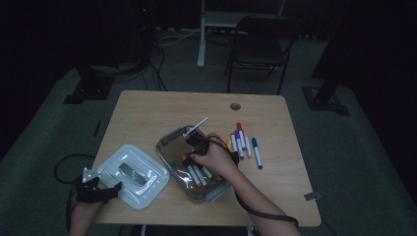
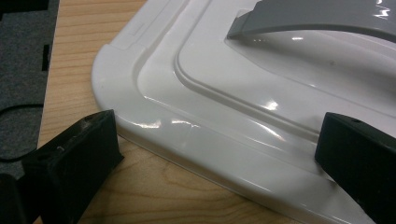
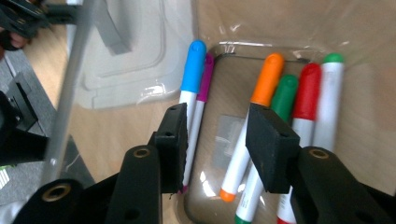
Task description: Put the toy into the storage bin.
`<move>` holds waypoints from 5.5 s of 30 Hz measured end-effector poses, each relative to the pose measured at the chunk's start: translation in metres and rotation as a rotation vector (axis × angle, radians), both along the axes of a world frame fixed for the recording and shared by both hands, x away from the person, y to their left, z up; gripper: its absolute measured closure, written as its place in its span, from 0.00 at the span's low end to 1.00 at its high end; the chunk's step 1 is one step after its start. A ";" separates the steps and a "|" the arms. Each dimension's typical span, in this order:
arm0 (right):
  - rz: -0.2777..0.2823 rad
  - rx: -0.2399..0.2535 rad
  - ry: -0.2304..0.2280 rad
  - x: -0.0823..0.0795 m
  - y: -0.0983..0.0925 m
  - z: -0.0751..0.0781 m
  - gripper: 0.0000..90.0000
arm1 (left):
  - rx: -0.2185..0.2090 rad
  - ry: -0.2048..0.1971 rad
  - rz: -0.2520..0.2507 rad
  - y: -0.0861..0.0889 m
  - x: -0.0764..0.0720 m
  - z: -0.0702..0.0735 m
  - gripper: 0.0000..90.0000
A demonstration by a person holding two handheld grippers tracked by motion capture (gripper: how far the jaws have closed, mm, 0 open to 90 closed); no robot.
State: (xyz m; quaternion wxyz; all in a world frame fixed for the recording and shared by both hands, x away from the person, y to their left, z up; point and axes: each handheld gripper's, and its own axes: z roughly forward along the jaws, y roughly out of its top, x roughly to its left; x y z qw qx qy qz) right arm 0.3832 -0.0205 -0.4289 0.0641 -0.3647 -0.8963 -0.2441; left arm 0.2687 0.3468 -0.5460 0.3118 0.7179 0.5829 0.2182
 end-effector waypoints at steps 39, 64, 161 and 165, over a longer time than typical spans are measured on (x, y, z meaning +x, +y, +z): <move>-0.278 0.109 -0.203 0.009 -0.146 0.016 0.57 | 0.001 0.000 0.001 0.000 0.000 0.000 0.01; -0.562 0.000 -0.242 0.029 -0.229 -0.053 0.61 | 0.002 0.001 0.003 0.000 0.000 0.000 0.01; -0.052 0.122 -0.127 -0.020 0.003 0.036 0.85 | 0.002 -0.001 0.004 0.000 0.000 0.000 0.00; -0.049 0.098 -0.104 -0.016 0.012 0.023 0.85 | 0.002 -0.001 0.004 0.000 0.000 0.000 0.01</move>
